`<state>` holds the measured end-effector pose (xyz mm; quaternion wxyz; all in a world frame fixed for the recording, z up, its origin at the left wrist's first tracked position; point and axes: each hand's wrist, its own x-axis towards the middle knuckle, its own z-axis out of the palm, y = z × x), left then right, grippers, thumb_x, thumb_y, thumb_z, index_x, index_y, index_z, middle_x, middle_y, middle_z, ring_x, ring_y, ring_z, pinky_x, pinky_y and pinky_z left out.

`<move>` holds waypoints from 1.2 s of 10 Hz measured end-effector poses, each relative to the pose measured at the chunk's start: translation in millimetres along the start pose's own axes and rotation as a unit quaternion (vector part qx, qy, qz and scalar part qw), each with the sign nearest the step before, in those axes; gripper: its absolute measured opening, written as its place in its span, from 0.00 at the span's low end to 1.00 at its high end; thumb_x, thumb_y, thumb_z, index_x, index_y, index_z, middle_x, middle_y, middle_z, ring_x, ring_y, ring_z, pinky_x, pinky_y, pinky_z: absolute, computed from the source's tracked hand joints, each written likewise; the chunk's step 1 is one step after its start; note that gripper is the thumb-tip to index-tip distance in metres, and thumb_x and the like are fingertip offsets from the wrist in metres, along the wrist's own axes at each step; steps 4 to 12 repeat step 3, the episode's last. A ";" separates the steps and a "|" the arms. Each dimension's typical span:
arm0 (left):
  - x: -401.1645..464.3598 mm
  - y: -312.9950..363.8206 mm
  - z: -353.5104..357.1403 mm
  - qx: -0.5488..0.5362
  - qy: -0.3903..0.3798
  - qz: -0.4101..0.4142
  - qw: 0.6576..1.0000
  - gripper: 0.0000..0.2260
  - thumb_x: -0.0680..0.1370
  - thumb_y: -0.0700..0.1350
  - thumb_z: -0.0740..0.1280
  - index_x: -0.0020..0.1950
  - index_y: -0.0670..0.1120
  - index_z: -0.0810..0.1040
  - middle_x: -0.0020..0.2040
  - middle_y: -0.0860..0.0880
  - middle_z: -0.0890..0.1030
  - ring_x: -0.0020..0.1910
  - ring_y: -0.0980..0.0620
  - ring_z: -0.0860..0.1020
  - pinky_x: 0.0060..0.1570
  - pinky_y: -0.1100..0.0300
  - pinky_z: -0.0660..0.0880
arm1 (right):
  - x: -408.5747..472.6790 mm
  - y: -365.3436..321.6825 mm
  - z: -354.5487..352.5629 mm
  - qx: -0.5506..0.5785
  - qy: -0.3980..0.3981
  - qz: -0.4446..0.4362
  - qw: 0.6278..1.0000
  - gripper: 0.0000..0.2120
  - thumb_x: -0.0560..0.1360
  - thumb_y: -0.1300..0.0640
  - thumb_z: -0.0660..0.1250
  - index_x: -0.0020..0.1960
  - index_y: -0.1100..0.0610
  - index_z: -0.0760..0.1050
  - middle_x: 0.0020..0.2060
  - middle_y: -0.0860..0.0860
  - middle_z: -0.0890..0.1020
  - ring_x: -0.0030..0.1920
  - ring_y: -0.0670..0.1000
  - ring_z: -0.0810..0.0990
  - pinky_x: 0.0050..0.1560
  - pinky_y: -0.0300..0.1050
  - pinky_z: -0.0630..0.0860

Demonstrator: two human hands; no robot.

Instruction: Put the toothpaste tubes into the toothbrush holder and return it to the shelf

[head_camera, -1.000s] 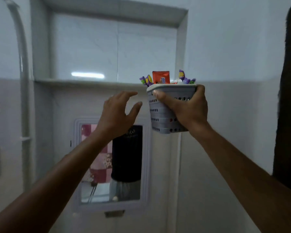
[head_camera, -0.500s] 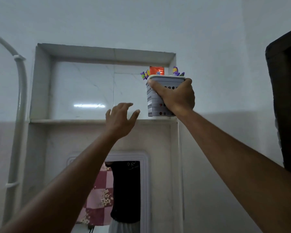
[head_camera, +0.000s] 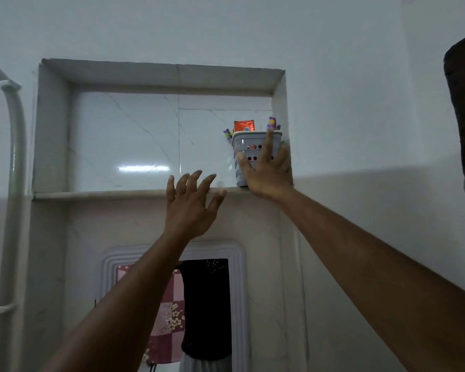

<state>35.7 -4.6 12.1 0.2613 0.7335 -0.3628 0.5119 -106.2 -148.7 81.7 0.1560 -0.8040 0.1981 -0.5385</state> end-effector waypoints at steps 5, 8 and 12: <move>5.9 3.2 -11.6 -0.028 -0.056 -0.018 0.998 0.31 0.84 0.71 0.50 0.85 0.60 0.62 0.87 0.50 0.59 0.87 0.48 0.51 0.83 0.44 0.37 | -23.7 25.9 10.5 -0.019 -0.015 -0.023 0.999 0.44 0.87 0.29 0.54 0.90 0.42 0.33 0.88 0.62 0.38 0.90 0.63 0.43 0.87 0.66 0.51; 5.9 3.2 -11.6 -0.028 -0.056 -0.018 0.998 0.31 0.84 0.71 0.50 0.85 0.60 0.62 0.87 0.50 0.59 0.87 0.48 0.51 0.83 0.44 0.37 | -23.7 25.9 10.5 -0.019 -0.015 -0.023 0.999 0.44 0.87 0.29 0.54 0.90 0.42 0.33 0.88 0.62 0.38 0.90 0.63 0.43 0.87 0.66 0.51; 5.9 3.2 -11.6 -0.028 -0.056 -0.018 0.998 0.31 0.84 0.71 0.50 0.85 0.60 0.62 0.87 0.50 0.59 0.87 0.48 0.51 0.83 0.44 0.37 | -23.7 25.9 10.5 -0.019 -0.015 -0.023 0.999 0.44 0.87 0.29 0.54 0.90 0.42 0.33 0.88 0.62 0.38 0.90 0.63 0.43 0.87 0.66 0.51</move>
